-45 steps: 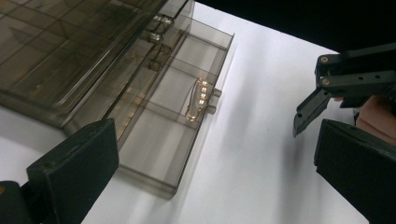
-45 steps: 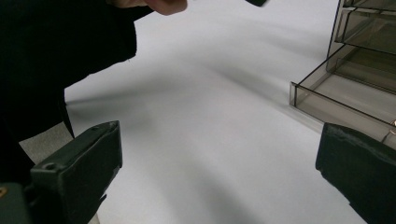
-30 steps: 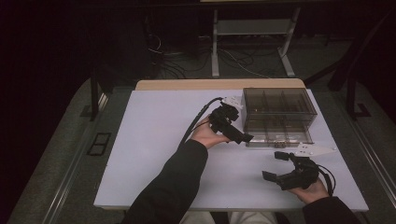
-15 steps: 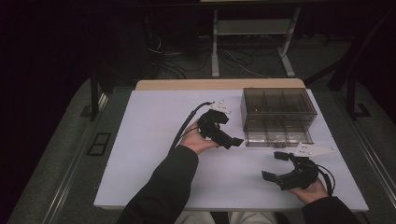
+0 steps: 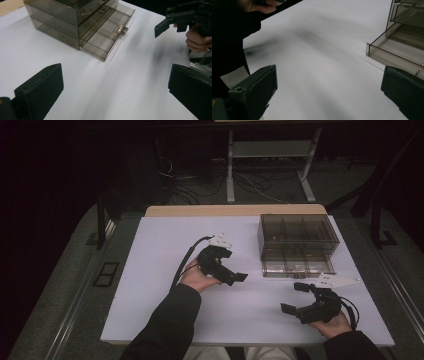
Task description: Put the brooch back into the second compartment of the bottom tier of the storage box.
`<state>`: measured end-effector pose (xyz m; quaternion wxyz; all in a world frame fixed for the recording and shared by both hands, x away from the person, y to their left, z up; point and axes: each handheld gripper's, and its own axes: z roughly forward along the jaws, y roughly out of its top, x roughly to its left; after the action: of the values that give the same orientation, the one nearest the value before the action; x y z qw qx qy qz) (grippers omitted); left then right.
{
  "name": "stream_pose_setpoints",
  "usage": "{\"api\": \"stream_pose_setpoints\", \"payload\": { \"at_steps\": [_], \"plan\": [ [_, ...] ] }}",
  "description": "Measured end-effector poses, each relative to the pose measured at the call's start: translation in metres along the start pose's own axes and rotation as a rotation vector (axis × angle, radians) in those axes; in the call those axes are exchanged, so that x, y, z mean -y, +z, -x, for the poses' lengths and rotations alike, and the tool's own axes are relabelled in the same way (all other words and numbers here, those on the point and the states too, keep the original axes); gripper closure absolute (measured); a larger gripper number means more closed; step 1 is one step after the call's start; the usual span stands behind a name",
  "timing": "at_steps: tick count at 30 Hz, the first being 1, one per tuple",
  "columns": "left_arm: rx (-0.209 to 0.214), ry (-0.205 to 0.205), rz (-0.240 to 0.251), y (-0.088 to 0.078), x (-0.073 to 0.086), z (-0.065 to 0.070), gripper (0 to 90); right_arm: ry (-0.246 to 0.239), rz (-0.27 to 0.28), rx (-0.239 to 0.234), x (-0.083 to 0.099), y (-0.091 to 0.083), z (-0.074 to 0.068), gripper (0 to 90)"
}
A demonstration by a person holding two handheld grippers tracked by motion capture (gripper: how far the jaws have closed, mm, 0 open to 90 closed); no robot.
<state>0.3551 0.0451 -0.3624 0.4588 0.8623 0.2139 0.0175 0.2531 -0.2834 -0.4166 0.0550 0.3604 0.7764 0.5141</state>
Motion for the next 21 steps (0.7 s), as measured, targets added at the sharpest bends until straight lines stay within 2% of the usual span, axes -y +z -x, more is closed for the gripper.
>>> {"api": "stream_pose_setpoints", "payload": {
  "at_steps": [2, 3, 7, 10, 21],
  "plan": [
    [-0.006, -0.006, 0.009, -0.004, 0.004, 0.001, 0.0, 0.011, -0.008, -0.002, 0.0, 0.0, -0.001, 0.2],
    [-0.01, -0.007, 0.013, -0.006, 0.006, 0.001, 0.0, -0.004, -0.001, 0.003, 0.0, 0.001, 0.0, 0.2],
    [-0.019, -0.011, 0.028, -0.013, 0.014, 0.002, 0.0, -0.001, -0.003, 0.003, 0.0, 0.001, 0.0, 0.2],
    [-0.033, -0.008, 0.024, -0.018, 0.02, 0.003, 0.0, 0.001, -0.004, 0.004, 0.0, 0.001, 0.0, 0.2],
    [-0.073, -0.042, 0.062, -0.04, 0.044, 0.006, 0.0, 0.005, -0.007, 0.007, 0.0, 0.001, 0.0, 0.2]
  ]
}}
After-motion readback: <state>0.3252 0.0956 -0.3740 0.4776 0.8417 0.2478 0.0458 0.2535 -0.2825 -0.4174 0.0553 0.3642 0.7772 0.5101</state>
